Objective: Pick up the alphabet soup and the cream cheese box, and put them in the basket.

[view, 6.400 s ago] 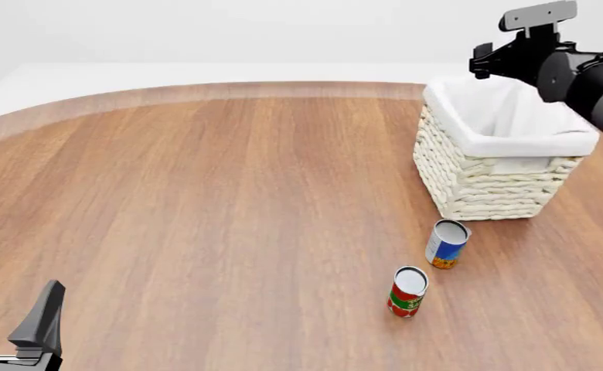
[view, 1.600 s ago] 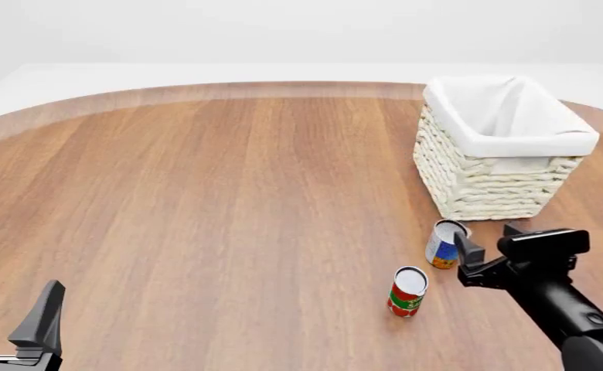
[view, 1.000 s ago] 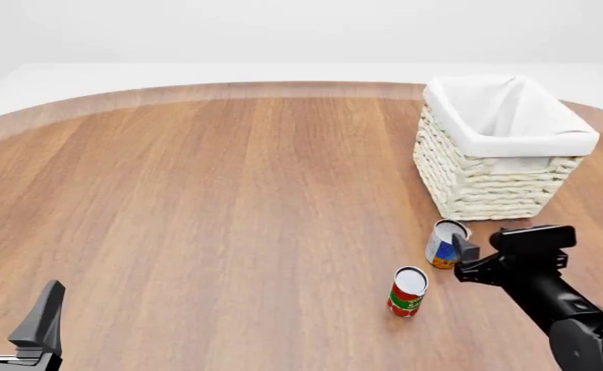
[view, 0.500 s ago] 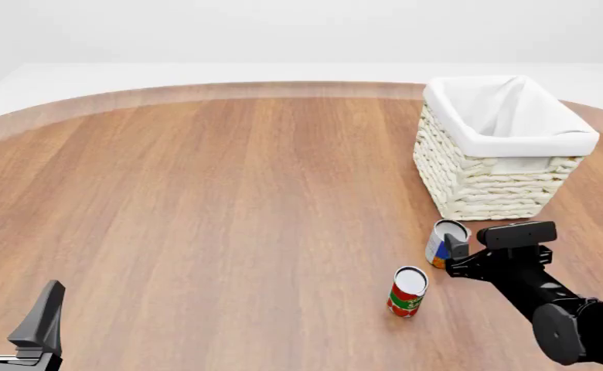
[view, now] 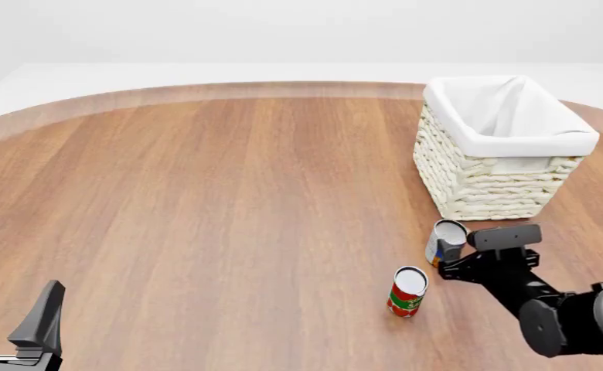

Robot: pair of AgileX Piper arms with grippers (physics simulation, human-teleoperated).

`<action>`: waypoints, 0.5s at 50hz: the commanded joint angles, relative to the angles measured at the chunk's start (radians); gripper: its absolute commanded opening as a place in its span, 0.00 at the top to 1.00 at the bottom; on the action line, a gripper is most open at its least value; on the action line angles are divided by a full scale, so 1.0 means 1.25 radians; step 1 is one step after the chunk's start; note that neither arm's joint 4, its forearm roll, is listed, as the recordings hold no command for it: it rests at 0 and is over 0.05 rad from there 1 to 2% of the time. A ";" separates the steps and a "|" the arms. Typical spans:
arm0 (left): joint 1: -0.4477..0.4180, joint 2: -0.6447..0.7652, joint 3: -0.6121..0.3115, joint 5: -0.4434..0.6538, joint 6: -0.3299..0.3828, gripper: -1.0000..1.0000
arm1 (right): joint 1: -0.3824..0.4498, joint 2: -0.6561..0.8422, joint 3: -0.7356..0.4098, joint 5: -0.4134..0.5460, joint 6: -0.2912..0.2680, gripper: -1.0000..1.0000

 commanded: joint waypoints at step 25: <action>0.000 0.000 0.000 0.000 0.000 0.00 | 0.002 0.108 -0.024 -0.044 0.012 0.00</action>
